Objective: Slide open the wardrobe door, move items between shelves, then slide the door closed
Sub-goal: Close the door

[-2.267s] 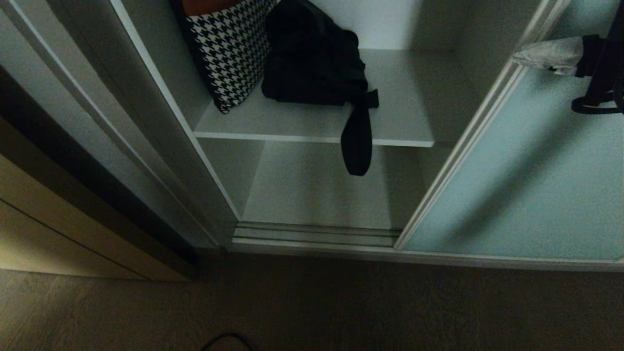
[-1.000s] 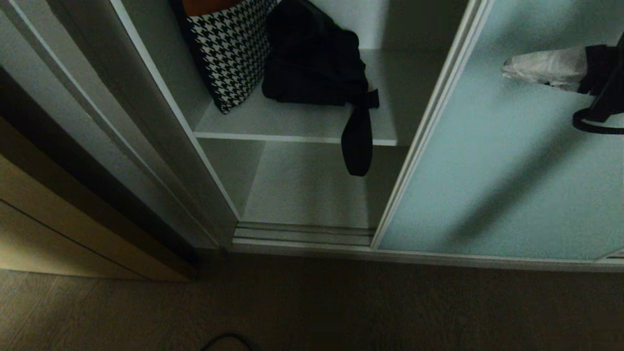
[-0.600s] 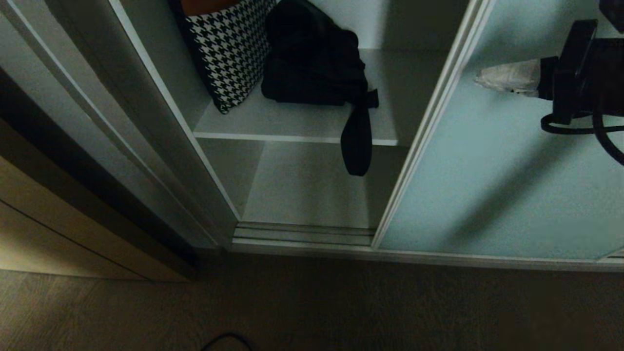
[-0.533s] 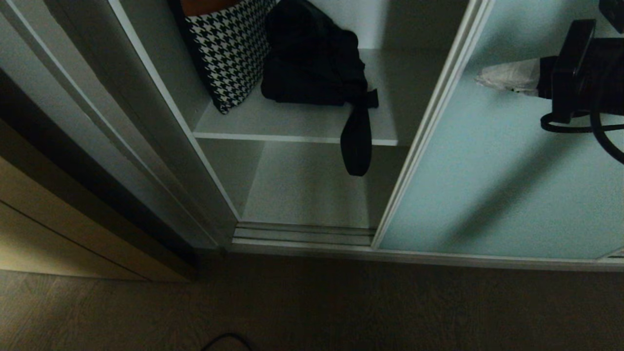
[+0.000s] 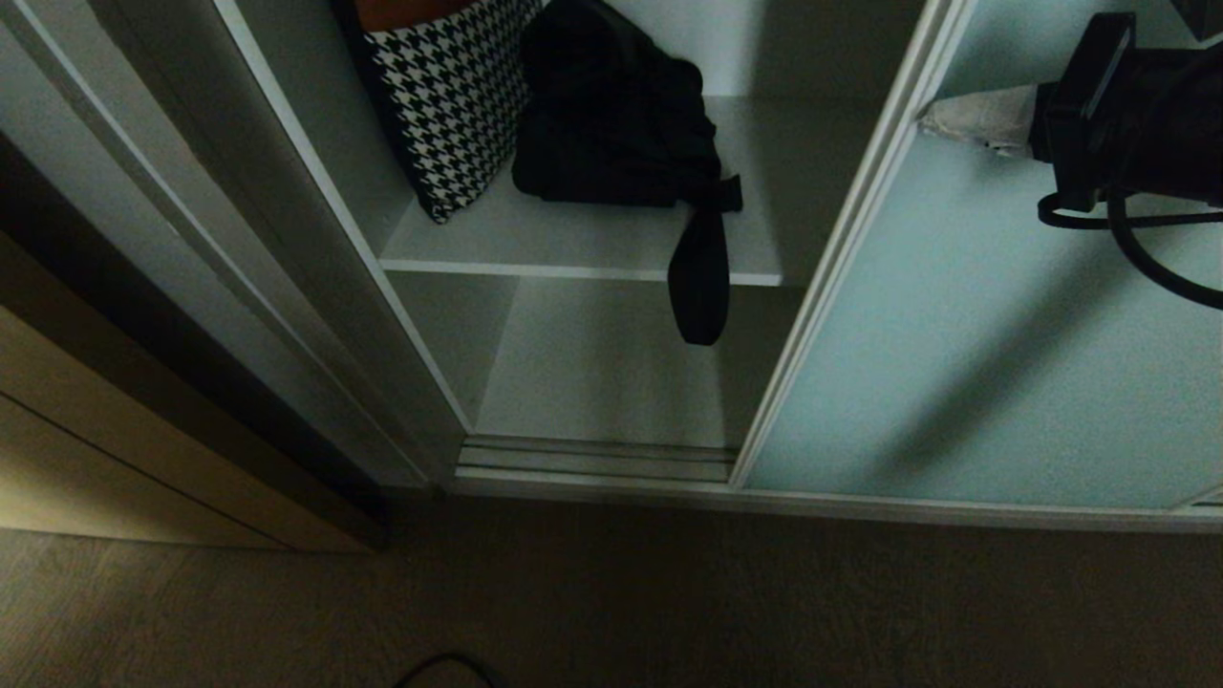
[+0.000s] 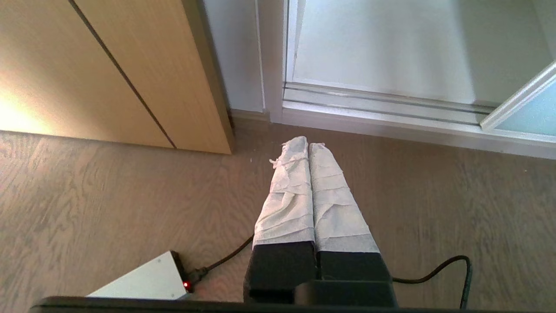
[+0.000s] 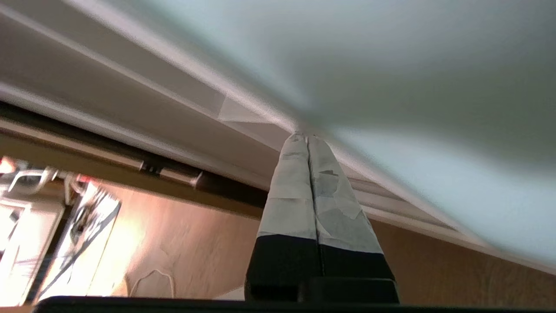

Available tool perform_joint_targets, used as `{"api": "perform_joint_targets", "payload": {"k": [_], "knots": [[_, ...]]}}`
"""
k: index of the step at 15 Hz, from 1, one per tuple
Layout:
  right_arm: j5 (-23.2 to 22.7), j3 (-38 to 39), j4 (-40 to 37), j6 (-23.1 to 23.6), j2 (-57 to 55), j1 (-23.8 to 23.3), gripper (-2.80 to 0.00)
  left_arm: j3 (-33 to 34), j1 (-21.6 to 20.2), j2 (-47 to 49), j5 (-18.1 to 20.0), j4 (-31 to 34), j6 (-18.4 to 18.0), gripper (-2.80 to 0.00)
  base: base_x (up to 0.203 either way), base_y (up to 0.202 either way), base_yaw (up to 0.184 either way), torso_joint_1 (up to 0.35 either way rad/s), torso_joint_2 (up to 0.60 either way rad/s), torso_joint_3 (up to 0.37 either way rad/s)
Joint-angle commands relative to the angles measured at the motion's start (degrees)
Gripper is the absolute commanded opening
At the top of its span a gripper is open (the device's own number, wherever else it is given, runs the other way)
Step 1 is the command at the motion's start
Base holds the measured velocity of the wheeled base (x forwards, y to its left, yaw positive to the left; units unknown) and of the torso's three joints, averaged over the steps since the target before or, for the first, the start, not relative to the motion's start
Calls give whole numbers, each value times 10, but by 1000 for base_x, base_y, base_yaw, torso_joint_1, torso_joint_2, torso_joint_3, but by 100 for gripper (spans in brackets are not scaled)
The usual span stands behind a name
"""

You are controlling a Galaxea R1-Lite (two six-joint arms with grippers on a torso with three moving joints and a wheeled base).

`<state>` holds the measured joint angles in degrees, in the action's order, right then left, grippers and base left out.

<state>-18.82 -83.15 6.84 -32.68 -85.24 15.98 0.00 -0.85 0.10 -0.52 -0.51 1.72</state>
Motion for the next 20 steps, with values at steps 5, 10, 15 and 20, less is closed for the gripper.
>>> {"api": "perform_joint_targets", "payload": {"k": [5,10,15,20], "knots": [[1,-3,4,-2,-13,-5,-280,1,0,1,0,0,0,-280,0,0,0,0,0,0],[2,-10,6,-1,-29,-4,-280,1,0,0,0,0,0,-280,0,0,0,0,0,0],[4,-21,6,-1,-40,23,-280,1,0,1,0,0,0,-280,0,0,0,0,0,0],[17,-65,6,0,-84,76,-280,1,0,1,0,0,0,-280,0,0,0,0,0,0]]}}
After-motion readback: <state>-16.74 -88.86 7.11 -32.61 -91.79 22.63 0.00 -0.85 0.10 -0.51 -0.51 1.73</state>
